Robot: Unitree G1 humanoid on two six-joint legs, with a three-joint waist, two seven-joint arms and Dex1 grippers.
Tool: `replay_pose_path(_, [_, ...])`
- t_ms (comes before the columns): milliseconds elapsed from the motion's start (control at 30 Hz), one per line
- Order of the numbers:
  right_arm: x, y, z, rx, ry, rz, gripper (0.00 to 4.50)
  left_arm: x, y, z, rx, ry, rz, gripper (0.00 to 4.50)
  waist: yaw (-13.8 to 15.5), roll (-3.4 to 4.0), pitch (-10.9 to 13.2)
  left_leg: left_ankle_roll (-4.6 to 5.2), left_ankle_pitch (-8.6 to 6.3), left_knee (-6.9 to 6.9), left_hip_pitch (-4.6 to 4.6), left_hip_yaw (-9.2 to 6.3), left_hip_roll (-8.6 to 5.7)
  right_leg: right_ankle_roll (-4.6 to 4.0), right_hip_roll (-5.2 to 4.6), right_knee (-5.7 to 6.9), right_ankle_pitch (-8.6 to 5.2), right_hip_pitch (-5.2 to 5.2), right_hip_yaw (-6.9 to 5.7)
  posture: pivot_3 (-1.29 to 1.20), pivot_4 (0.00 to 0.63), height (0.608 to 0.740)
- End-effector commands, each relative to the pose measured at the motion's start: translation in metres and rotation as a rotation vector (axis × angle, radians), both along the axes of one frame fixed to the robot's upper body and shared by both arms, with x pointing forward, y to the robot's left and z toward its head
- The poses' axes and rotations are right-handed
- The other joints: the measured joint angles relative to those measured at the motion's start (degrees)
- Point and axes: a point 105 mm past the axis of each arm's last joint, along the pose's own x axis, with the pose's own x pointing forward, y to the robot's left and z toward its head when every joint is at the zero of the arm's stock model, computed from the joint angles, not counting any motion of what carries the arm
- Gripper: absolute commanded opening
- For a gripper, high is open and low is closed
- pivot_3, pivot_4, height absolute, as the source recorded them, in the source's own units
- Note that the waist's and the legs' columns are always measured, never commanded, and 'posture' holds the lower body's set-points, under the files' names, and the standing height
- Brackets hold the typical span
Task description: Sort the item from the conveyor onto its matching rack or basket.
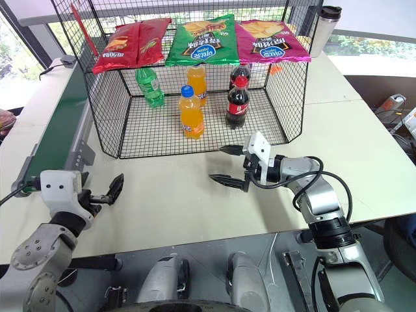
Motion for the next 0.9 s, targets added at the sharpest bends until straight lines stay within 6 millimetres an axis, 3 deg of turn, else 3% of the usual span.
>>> replay_pose_path(33, [0.001, 0.003, 0.013, 0.033, -0.038, 0.013, 4.5, 0.0, -0.005, 0.007, 0.022, -0.037, -0.013, 4.46, 0.0, 0.0, 0.0, 0.0, 0.0, 0.0, 0.0, 0.0, 0.0, 0.0, 0.0, 0.0, 0.0, 0.0, 0.0, 0.0, 0.15, 0.74])
replay_pose_path(600, [-0.006, 0.002, 0.015, 0.027, -0.052, 0.043, 4.5, 0.001, -0.01, -0.002, 0.082, -0.001, -0.038, 4.46, 0.0, 0.0, 0.0, 0.0, 0.0, 0.0, 0.0, -0.01, 0.0, -0.02, 0.0, -0.01, -0.02, 0.0, 0.01, 0.0, 0.15, 0.74])
replay_pose_path(900, [-0.032, 0.018, 0.026, 0.017, -0.078, 0.192, 4.5, -0.001, -0.006, -0.003, 0.115, 0.011, -0.011, 4.46, 0.0, 0.01, 0.0, 0.0, 0.0, 0.0, 0.0, -0.07, 0.01, -0.03, -0.01, -0.01, -0.02, -0.02, 0.01, 0.0, 0.15, 0.74])
